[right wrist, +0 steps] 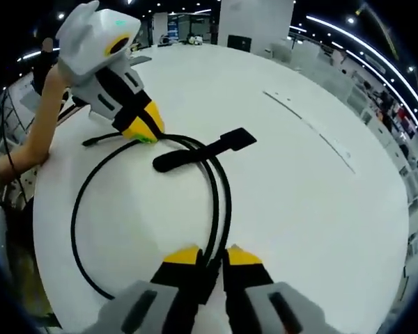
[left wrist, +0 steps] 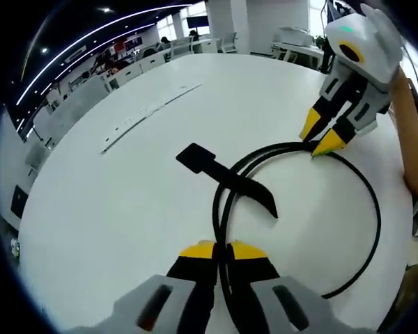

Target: Find the charging cable on the desk, coil it up and secure with Velcro.

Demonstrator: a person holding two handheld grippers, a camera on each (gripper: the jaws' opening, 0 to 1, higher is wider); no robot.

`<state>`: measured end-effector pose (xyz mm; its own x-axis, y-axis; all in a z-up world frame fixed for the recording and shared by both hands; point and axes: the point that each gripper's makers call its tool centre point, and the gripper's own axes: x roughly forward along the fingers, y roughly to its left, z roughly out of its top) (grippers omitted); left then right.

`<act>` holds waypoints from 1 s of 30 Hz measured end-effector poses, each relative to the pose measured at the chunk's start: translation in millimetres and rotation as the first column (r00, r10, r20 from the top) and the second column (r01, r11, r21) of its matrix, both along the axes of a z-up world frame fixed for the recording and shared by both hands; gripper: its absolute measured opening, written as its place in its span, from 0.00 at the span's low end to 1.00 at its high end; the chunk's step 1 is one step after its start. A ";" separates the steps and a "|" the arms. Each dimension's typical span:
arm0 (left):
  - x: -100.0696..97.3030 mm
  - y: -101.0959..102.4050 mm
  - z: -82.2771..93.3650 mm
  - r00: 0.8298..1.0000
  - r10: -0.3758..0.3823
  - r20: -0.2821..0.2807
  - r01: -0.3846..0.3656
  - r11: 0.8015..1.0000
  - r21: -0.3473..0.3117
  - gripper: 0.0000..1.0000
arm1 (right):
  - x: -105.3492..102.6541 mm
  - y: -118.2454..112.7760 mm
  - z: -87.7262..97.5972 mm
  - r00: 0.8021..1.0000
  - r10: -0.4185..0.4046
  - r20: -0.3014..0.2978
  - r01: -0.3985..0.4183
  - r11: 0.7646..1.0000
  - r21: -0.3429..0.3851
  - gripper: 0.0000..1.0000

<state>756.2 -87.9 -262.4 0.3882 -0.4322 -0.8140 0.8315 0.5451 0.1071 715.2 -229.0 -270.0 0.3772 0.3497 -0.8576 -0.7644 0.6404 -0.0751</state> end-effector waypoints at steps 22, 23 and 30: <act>-8.9 1.3 1.1 0.996 -0.091 0.012 0.091 0.996 -0.027 0.17 | 1.8 -1.2 0.4 1.000 -0.025 -0.004 0.025 0.999 -0.021 0.12; -10.0 1.1 1.4 0.995 -0.096 0.010 0.096 0.995 -0.030 0.19 | 1.9 -1.2 0.5 1.000 -0.024 -0.004 0.024 0.999 -0.021 0.12; -15.8 12.7 37.6 0.994 -0.064 0.083 0.076 0.986 -0.148 0.26 | 3.4 -1.3 1.3 1.000 -0.023 0.000 0.023 0.999 -0.029 0.12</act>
<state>740.4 -75.2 -224.8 0.4126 -0.5757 -0.7060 0.8603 0.5009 0.0943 718.6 -230.3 -268.7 0.3843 0.3160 -0.8674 -0.7496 0.6553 -0.0933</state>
